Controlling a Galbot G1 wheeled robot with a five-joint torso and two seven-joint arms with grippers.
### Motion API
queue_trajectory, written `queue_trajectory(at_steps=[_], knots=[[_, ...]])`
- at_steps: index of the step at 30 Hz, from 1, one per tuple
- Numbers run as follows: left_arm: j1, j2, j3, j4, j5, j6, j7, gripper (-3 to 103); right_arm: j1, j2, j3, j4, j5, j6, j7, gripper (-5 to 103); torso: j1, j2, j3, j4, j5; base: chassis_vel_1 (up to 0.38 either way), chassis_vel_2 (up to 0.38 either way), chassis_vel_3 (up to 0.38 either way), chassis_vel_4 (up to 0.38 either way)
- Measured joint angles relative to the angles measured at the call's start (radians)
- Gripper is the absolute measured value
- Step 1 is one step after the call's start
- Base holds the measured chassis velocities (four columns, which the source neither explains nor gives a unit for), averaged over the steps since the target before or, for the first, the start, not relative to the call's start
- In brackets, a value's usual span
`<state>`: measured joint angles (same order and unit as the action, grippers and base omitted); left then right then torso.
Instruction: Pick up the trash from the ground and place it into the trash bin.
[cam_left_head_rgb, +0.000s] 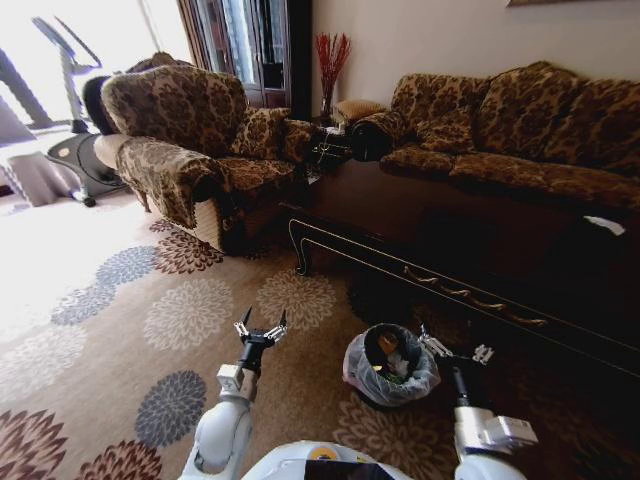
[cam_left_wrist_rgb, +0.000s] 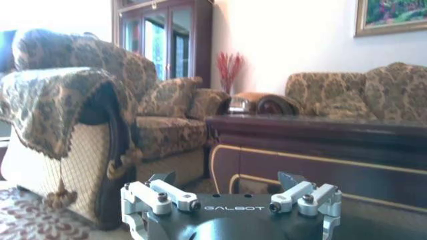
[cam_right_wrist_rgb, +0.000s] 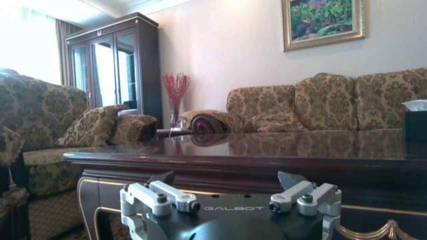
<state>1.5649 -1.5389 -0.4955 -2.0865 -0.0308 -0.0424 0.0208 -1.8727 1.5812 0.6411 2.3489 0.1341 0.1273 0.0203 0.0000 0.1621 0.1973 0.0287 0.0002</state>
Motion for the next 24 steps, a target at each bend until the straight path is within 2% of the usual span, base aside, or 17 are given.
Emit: queue_trajectory(at_steps=[6,12,17,24], knots=[[-0.057,0.004,-0.032,0.026,0.004,-0.015,0.011,100,-0.007,-0.008,-0.011,-0.001,-0.008,0.005,0.001,100,0.000,0.000,0.000,0.0000,-0.0001,0.000,0.000,0.000,0.000],[-0.114,0.058,-0.078,0.035,-0.030,-0.004,0.011,100,-0.006,-0.014,-0.003,-0.002,-0.001,0.005,0.003,100,0.000,0.000,0.000,0.0000,-0.0002,0.000,0.000,0.000,0.000],[-0.115,0.107,-0.090,0.033,-0.052,0.019,0.020,100,-0.004,-0.010,0.000,-0.003,0.007,-0.007,0.003,100,0.000,0.000,0.000,0.0001,-0.0002,0.000,0.000,0.000,0.000],[-0.113,0.111,-0.090,0.031,-0.054,0.023,0.024,100,-0.004,-0.008,0.001,-0.002,0.008,-0.011,0.003,100,0.000,0.000,0.000,0.0000,-0.0002,0.000,0.000,0.000,0.000]])
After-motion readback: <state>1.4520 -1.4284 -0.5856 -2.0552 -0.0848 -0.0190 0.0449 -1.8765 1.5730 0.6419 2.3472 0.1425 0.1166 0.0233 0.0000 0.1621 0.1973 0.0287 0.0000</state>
